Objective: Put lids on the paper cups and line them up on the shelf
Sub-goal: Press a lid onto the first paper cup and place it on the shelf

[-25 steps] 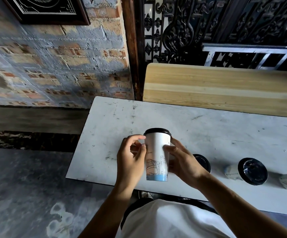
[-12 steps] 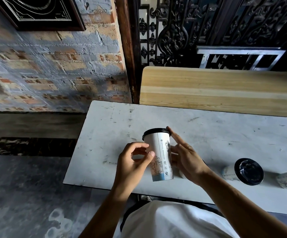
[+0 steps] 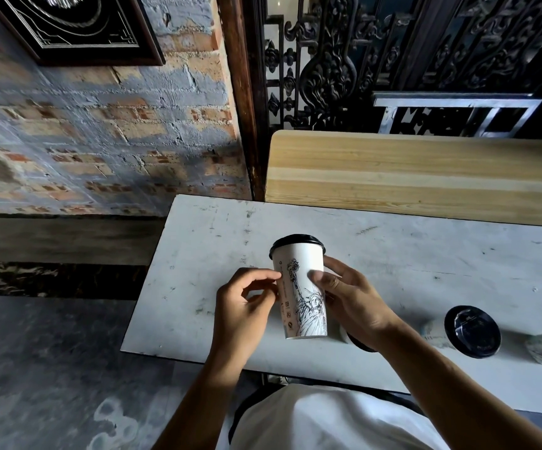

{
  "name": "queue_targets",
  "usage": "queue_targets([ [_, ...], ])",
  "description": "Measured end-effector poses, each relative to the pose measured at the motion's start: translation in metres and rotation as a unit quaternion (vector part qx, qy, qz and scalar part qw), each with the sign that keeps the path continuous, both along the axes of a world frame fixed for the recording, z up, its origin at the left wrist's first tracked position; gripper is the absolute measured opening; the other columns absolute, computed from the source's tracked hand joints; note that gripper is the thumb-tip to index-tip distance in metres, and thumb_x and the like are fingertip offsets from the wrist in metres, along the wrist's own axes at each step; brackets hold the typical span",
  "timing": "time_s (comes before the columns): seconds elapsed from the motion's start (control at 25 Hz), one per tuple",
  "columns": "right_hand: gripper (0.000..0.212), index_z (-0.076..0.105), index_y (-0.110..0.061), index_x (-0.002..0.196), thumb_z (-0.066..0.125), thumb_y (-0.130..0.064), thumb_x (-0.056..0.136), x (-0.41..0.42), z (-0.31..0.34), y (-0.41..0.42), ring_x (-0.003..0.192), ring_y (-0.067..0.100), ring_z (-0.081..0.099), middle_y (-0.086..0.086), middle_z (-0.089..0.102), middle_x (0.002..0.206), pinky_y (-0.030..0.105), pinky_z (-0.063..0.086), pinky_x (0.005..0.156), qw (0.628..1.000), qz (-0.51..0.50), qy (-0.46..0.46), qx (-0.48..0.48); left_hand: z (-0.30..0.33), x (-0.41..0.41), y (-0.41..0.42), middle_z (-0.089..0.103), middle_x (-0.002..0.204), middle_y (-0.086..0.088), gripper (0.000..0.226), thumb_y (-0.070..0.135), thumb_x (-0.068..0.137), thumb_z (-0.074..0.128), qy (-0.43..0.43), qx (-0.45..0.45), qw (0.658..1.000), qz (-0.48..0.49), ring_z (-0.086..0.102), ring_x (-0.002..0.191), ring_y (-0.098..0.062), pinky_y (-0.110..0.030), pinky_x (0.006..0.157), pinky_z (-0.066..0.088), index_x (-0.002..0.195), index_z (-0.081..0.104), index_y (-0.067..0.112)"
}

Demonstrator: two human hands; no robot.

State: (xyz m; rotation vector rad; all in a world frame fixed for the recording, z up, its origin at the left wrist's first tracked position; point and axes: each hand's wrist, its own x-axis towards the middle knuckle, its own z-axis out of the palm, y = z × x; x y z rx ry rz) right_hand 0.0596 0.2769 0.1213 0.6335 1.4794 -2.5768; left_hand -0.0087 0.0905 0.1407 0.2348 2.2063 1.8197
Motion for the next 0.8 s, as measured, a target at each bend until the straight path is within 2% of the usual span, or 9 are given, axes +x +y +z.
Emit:
queue_targets([
  [0.08, 0.056, 0.062, -0.007, 0.135, 0.077, -0.031, 0.087, 0.0, -0.001, 0.0, 0.123, 0.048, 0.061, 0.028, 0.067, 0.13, 0.058, 0.045, 0.109, 1.0, -0.01, -0.009, 0.015, -0.002, 0.002, 0.001, 0.077, 0.094, -0.01, 0.028, -0.008, 0.087, 0.064, -0.025, 0.021, 0.999, 0.014, 0.074, 0.083, -0.013, -0.025, 0.078, 0.059, 0.09, 0.078, 0.016],
  [0.2, 0.046, 0.064, -0.009, 0.132, 0.058, -0.031, 0.092, 0.0, -0.002, 0.001, 0.105, 0.037, 0.06, 0.026, 0.07, 0.117, 0.045, 0.044, 0.094, 0.998, -0.056, -0.033, -0.016, -0.001, 0.005, 0.004, 0.078, 0.089, -0.004, 0.003, 0.014, 0.085, 0.074, -0.054, 0.039, 0.997, 0.048, 0.072, 0.085, -0.01, -0.022, 0.078, 0.056, 0.086, 0.076, 0.015],
  [0.28, 0.041, 0.061, -0.009, 0.136, 0.045, -0.014, 0.099, 0.0, -0.001, 0.005, 0.1, 0.036, 0.062, 0.028, 0.073, 0.113, 0.043, 0.047, 0.092, 0.995, -0.075, -0.043, -0.04, 0.002, 0.006, 0.004, 0.078, 0.088, -0.002, 0.008, 0.017, 0.086, 0.079, -0.047, 0.027, 0.998, 0.045, 0.072, 0.084, -0.007, -0.018, 0.076, 0.054, 0.087, 0.074, 0.011],
  [0.36, 0.047, 0.058, -0.009, 0.139, 0.04, 0.006, 0.097, 0.001, 0.0, 0.007, 0.098, 0.036, 0.064, 0.027, 0.074, 0.111, 0.044, 0.048, 0.093, 0.996, -0.069, -0.036, -0.045, 0.006, 0.007, 0.005, 0.078, 0.089, -0.003, 0.007, 0.013, 0.087, 0.078, -0.03, 0.013, 0.999, 0.033, 0.073, 0.084, -0.005, -0.013, 0.074, 0.053, 0.09, 0.074, 0.009],
  [0.44, 0.049, 0.059, -0.011, 0.136, 0.046, 0.01, 0.094, 0.002, 0.001, 0.007, 0.096, 0.033, 0.067, 0.023, 0.075, 0.108, 0.043, 0.05, 0.092, 0.997, -0.067, -0.026, -0.042, 0.007, 0.006, 0.005, 0.079, 0.091, -0.003, 0.004, 0.011, 0.087, 0.077, -0.029, 0.009, 0.999, 0.038, 0.073, 0.083, -0.004, -0.013, 0.075, 0.054, 0.092, 0.075, 0.012],
  [0.52, 0.051, 0.058, -0.01, 0.14, 0.057, 0.003, 0.09, 0.002, 0.0, 0.007, 0.102, 0.034, 0.066, 0.025, 0.072, 0.114, 0.044, 0.053, 0.093, 0.997, -0.065, -0.018, -0.043, 0.005, 0.006, 0.005, 0.079, 0.087, -0.002, 0.014, 0.004, 0.089, 0.073, -0.02, 0.004, 0.999, 0.043, 0.072, 0.076, -0.007, -0.018, 0.071, 0.055, 0.092, 0.077, 0.018],
  [0.64, 0.05, 0.056, -0.007, 0.144, 0.062, -0.009, 0.094, 0.004, -0.002, 0.01, 0.124, 0.048, 0.058, 0.034, 0.061, 0.137, 0.058, 0.044, 0.11, 0.998, -0.025, -0.01, -0.062, 0.002, 0.008, 0.005, 0.076, 0.078, -0.002, 0.032, -0.007, 0.09, 0.066, 0.011, -0.016, 0.999, 0.033, 0.066, 0.063, -0.016, -0.028, 0.061, 0.054, 0.092, 0.077, 0.023],
  [0.72, 0.054, 0.054, -0.007, 0.145, 0.065, -0.012, 0.092, 0.006, -0.001, 0.012, 0.132, 0.05, 0.055, 0.032, 0.06, 0.14, 0.065, 0.037, 0.115, 0.997, -0.013, -0.018, -0.078, 0.003, 0.01, 0.006, 0.077, 0.085, -0.001, 0.04, -0.012, 0.087, 0.062, 0.022, -0.028, 0.999, 0.026, 0.07, 0.071, -0.018, -0.03, 0.068, 0.056, 0.093, 0.077, 0.024],
  [0.8, 0.058, 0.053, -0.011, 0.146, 0.067, -0.013, 0.09, 0.008, 0.001, 0.012, 0.123, 0.046, 0.061, 0.029, 0.063, 0.138, 0.064, 0.039, 0.113, 0.996, -0.019, -0.027, -0.087, 0.005, 0.012, 0.007, 0.078, 0.088, -0.004, 0.04, -0.012, 0.084, 0.061, -0.001, -0.029, 0.999, 0.024, 0.072, 0.076, -0.019, -0.033, 0.073, 0.057, 0.095, 0.077, 0.023],
])
